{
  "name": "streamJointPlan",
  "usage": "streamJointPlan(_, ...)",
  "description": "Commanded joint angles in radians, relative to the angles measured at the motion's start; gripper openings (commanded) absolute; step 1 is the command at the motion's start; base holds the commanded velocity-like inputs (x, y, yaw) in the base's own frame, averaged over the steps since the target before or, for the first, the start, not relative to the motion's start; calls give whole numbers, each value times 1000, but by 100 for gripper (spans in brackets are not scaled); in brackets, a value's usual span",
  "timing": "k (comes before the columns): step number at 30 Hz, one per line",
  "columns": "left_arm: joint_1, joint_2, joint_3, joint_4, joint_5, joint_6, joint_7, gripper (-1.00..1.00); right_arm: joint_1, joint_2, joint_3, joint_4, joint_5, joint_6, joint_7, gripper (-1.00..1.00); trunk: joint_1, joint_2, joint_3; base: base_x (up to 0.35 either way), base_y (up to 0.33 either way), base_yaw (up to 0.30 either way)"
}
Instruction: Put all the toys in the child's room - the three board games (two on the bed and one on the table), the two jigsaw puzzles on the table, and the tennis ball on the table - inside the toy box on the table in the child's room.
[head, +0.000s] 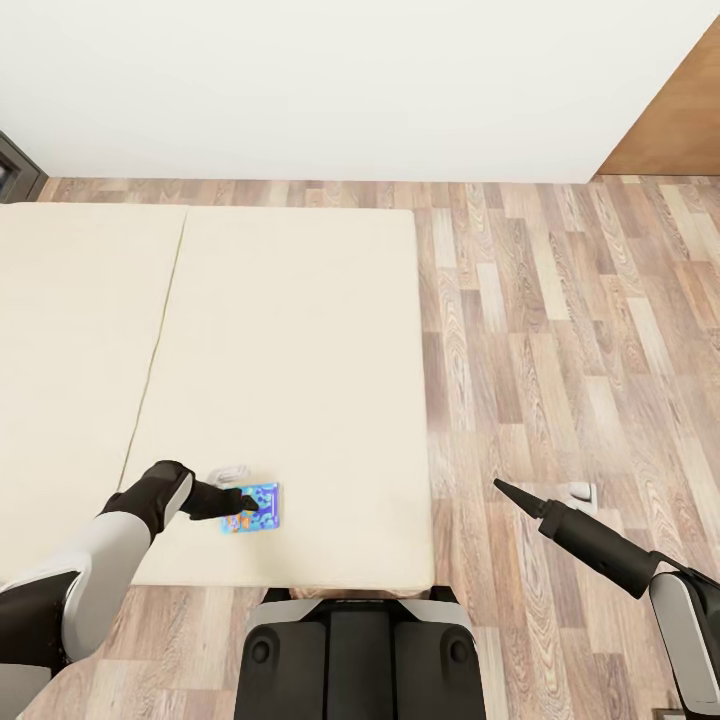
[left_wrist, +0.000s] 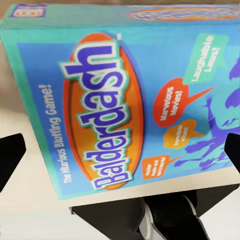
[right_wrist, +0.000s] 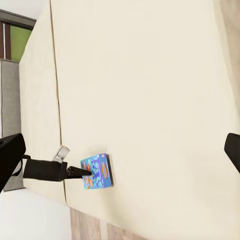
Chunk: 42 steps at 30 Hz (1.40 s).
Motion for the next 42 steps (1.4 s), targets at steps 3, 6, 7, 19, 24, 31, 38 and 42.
streamJointPlan(3, 0, 0, 7, -2, -11, -7, -5, 100, 0, 0, -1, 0, -2, 5, 2, 100, 1, -2, -1, 0, 0, 0)
streamJointPlan(6, 0, -1, 6, -2, -12, -16, -4, 100, 0, 0, -1, 0, -2, 5, 2, 100, 1, -2, -1, 0, 0, 0)
streamJointPlan(7, 0, -2, 6, -2, -12, -20, -3, 100, 0, 0, -1, 0, -2, 5, 2, 100, 1, -2, -1, 0, 0, 0)
streamJointPlan(19, 0, -6, 5, -2, -11, -32, -2, 100, 0, 1, -1, 0, -2, 5, 2, 100, 1, -2, -1, 0, 0, 0)
streamJointPlan(24, 0, -7, 5, -2, -11, -39, -2, 100, 0, 1, -1, 0, -2, 5, 2, 100, 1, -2, -1, 0, 0, 0)
streamJointPlan(31, 0, -8, 5, -1, -9, -60, -2, 100, 0, 1, -1, 0, -1, 5, 2, 100, 1, -2, -1, 35, -77, 0)
streamJointPlan(38, 0, -8, 5, 0, -8, -63, -4, 100, 0, 1, -1, 0, -1, 5, 2, 100, 1, -2, -1, 54, -126, 0)
streamJointPlan(42, 0, -8, 5, 0, -8, -62, -5, 100, 0, 1, -1, 0, -1, 5, 2, 100, 1, -2, -1, 5, -188, 0)
